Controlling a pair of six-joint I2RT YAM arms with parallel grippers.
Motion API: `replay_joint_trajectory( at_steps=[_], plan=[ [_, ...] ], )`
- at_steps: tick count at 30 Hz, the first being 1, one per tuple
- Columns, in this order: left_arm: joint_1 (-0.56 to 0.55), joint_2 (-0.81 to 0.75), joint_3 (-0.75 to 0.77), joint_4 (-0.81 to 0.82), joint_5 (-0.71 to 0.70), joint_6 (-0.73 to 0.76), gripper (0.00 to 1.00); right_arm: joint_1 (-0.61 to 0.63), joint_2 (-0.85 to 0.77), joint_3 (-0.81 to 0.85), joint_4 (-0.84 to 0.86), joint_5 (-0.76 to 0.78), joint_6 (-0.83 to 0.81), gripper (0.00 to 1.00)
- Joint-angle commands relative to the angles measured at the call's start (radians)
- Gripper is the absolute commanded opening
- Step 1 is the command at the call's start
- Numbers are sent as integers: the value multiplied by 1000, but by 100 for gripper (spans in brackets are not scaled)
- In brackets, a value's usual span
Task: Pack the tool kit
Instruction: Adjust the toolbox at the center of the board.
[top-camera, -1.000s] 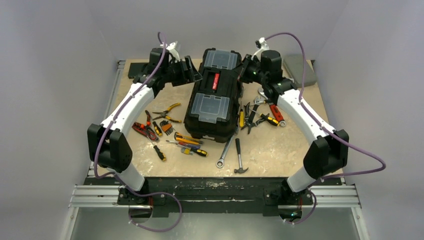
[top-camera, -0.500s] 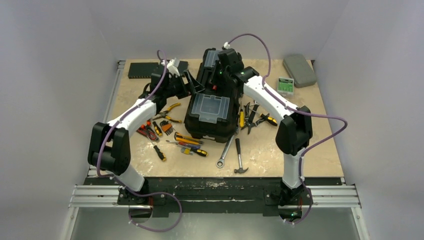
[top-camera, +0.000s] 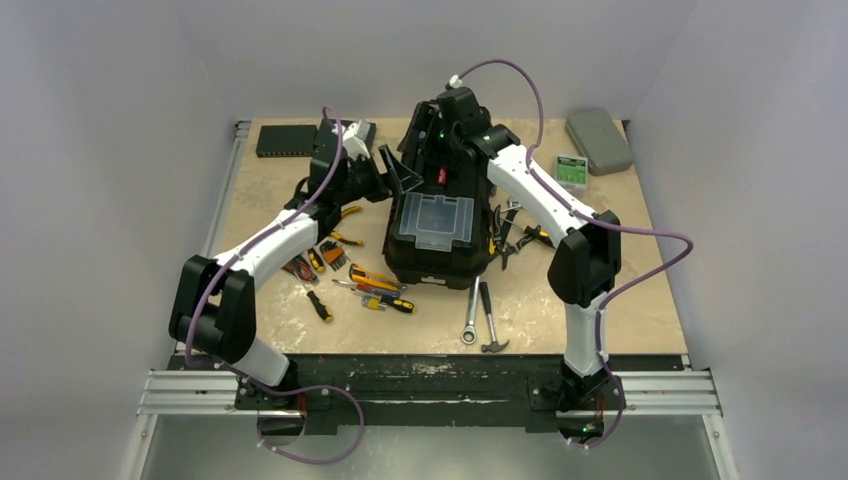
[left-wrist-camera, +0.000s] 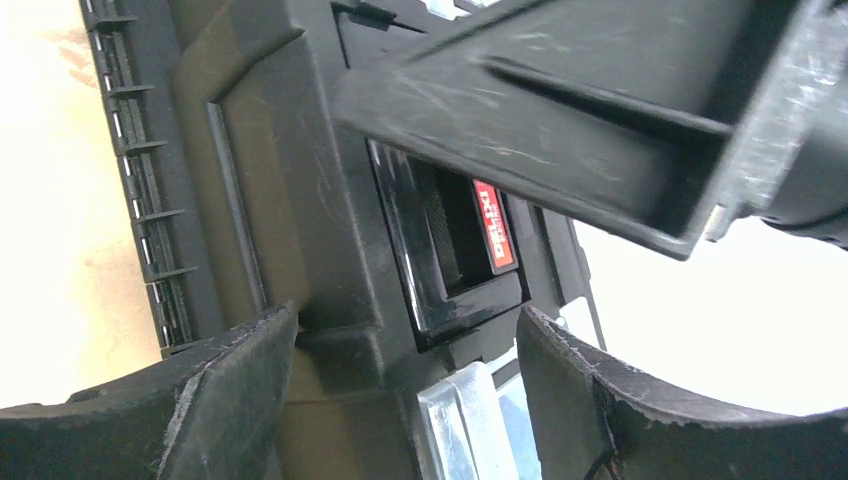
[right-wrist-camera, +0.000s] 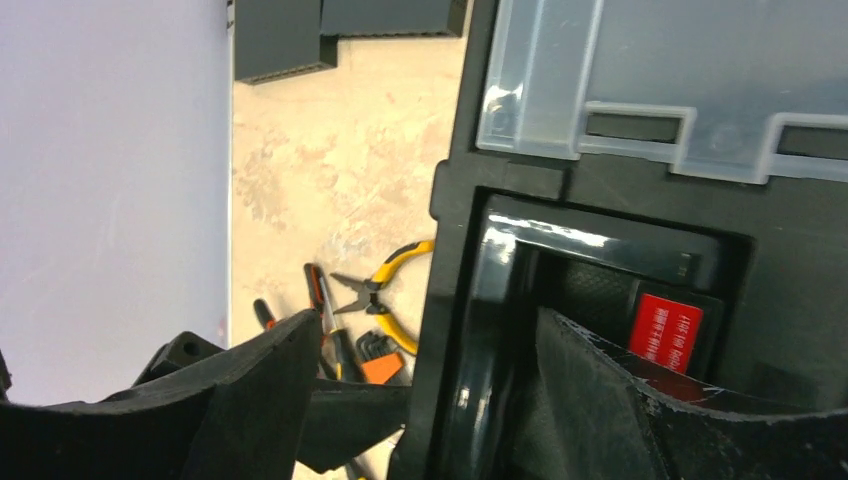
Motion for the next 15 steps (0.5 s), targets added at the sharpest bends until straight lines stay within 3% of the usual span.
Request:
replay_joint_trajectory(
  at_steps=[1, 6, 10, 15],
  plan=[
    [-44, -69, -10, 28, 75, -26, 77, 1, 38, 40, -24, -56, 44, 77],
    [-16, -144, -3, -68, 16, 25, 77, -10, 88, 55, -35, -148, 80, 78],
    [13, -201, -6, -133, -8, 53, 77, -35, 107, -5, 60, -300, 134, 77],
    [20, -234, -2, -190, -32, 83, 77, -39, 113, 9, 66, -318, 146, 77]
  ],
)
